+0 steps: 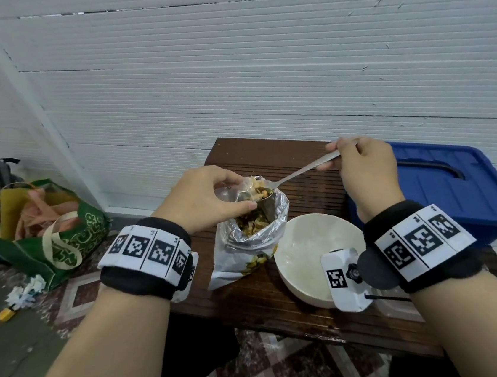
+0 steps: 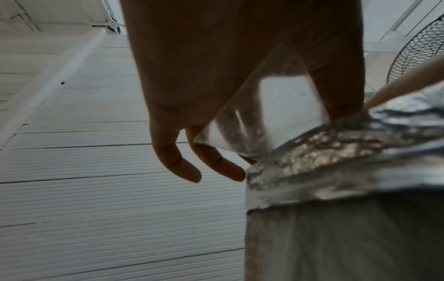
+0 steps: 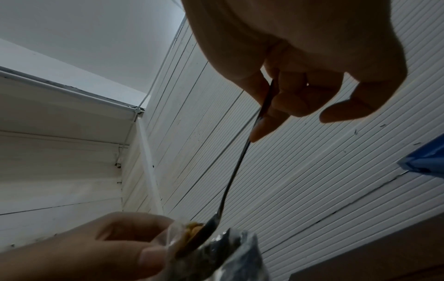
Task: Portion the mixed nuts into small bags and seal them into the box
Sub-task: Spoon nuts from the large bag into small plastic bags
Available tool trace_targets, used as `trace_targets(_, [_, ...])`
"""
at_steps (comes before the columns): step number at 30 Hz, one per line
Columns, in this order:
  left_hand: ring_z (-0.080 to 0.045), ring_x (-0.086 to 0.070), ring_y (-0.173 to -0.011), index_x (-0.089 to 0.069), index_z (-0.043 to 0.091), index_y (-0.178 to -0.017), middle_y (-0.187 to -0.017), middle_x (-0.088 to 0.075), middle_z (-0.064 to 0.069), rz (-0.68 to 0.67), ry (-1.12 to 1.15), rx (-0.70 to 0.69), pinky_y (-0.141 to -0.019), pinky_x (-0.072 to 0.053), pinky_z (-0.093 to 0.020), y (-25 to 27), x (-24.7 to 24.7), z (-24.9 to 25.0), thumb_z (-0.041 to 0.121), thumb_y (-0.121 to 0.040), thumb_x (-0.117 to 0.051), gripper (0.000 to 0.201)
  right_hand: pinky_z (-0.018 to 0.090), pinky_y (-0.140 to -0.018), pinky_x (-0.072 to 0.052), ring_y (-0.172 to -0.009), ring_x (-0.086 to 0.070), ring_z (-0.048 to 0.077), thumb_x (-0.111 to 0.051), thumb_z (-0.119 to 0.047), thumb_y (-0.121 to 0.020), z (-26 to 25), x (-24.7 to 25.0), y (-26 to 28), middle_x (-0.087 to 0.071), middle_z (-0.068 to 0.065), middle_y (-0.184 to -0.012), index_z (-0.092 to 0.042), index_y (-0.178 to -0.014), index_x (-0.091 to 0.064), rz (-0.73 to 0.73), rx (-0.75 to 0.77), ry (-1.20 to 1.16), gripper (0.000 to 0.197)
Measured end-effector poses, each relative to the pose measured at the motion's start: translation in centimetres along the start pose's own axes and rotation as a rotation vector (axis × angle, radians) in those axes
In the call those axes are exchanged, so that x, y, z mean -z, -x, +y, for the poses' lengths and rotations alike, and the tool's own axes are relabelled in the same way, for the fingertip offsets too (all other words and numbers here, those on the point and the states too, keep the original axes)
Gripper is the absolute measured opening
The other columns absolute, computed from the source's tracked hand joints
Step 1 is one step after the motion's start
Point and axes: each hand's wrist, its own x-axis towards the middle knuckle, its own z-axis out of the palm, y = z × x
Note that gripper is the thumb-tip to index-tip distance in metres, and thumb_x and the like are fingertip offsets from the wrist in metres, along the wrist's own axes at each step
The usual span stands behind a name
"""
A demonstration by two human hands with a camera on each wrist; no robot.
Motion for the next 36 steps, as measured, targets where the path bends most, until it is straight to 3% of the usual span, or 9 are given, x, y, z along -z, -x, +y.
trace_targets(3, [-0.003,-0.058,-0.098,-0.069,0.028,-0.108,-0.103,-0.066,0.015,-0.005,-0.022,-0.006,-0.088,-0.047,-0.025,-0.2,-0.3,-0.1,0.051,-0.068,-0.079,0.047,0.023,-0.063,-0.042,-0.055,-0.051,0.0,-0.044,-0.027,-0.101,-0.1,-0.7,0.7,-0.07,-0.001,-0.063,-0.017,-0.089,-0.069,-0.062,0.084,-0.006,0.029])
trace_targets(5, [-0.003,-0.058,-0.096,-0.069,0.028,-0.107,-0.101,-0.066,0.015,0.009,-0.046,-0.004,-0.085,-0.047,-0.026,-0.3,-0.4,-0.2,0.053,-0.068,-0.078,0.046,0.025,-0.069,-0.041,-0.057,-0.053,-0.002,-0.046,-0.028,-0.1,-0.2,-0.8,1.0,-0.071,0.0,-0.065,-0.022,-0.088,-0.068,-0.083,0.137,-0.053,0.027])
trace_targets(10, [0.008,-0.053,-0.085,-0.068,0.031,-0.102,-0.096,-0.063,0.019,0.059,-0.003,-0.01,-0.068,-0.035,-0.004,-0.2,-0.4,-0.2,0.049,-0.071,-0.078,0.038,0.034,-0.083,-0.043,-0.083,-0.067,0.013,-0.048,-0.026,-0.1,-0.5,-0.7,1.3,-0.073,-0.001,-0.069,-0.024,-0.089,-0.069,-0.14,0.198,-0.141,0.024])
trace_targets(15, [-0.005,-0.056,-0.093,-0.069,0.031,-0.097,-0.096,-0.066,0.014,0.098,0.023,0.009,-0.07,-0.039,-0.015,-0.3,-0.5,-0.5,0.048,-0.072,-0.077,0.032,0.012,-0.069,-0.042,-0.068,-0.063,-0.002,-0.049,-0.018,-0.099,-0.9,-0.5,1.7,-0.071,0.002,-0.08,-0.015,-0.095,-0.069,-0.243,0.278,-0.214,0.021])
trace_targets(19, [-0.007,-0.057,-0.097,-0.067,0.034,-0.093,-0.097,-0.067,0.013,0.089,0.046,0.037,-0.074,-0.039,-0.02,-0.4,-0.3,-0.9,0.047,-0.07,-0.079,0.029,0.008,-0.069,-0.043,-0.073,-0.065,-0.003,-0.049,-0.014,-0.099,-1.0,-0.3,1.9,-0.071,0.005,-0.087,-0.007,-0.101,-0.069,-0.295,0.355,-0.21,0.021])
trace_targets(25, [-0.002,-0.057,-0.095,-0.067,0.033,-0.093,-0.096,-0.067,0.015,0.126,0.092,0.028,-0.071,-0.033,-0.006,-0.3,-0.2,-1.2,0.043,-0.07,-0.08,0.028,0.013,-0.064,-0.041,-0.064,-0.055,-0.006,-0.05,-0.02,-0.099,-1.0,0.2,1.7,-0.07,-0.007,-0.074,-0.017,-0.097,-0.069,-0.196,0.382,-0.197,0.02])
trace_targets(30, [0.005,-0.057,-0.09,-0.07,0.025,-0.097,-0.091,-0.065,0.017,0.122,0.103,0.032,-0.066,-0.035,-0.001,-0.3,-0.2,-1.6,0.043,-0.075,-0.076,0.029,0.016,-0.069,-0.041,-0.059,-0.055,-0.006,-0.048,-0.02,-0.1,-0.7,0.6,1.3,-0.068,-0.001,-0.073,-0.015,-0.097,-0.068,-0.045,0.342,-0.225,0.021])
trace_targets(34, [0.003,-0.059,-0.091,-0.07,0.025,-0.097,-0.091,-0.067,0.013,0.14,0.144,0.048,-0.066,-0.037,-0.002,-0.3,-0.1,-2.0,0.044,-0.075,-0.075,0.03,0.031,-0.075,-0.045,-0.065,-0.057,0.0,-0.049,-0.029,-0.099,-0.1,0.7,0.9,-0.067,-0.009,-0.065,-0.032,-0.083,-0.066,0.053,0.317,-0.154,0.024])
trace_targets(36, [0.002,-0.059,-0.09,-0.07,0.026,-0.096,-0.091,-0.067,0.012,0.141,0.156,0.055,-0.067,-0.038,-0.002,-0.3,0.0,-2.2,0.045,-0.076,-0.075,0.028,0.027,-0.077,-0.047,-0.071,-0.062,0.004,-0.05,-0.027,-0.098,-0.1,0.3,1.3,-0.068,-0.009,-0.066,-0.031,-0.084,-0.067,0.006,0.366,-0.092,0.023])
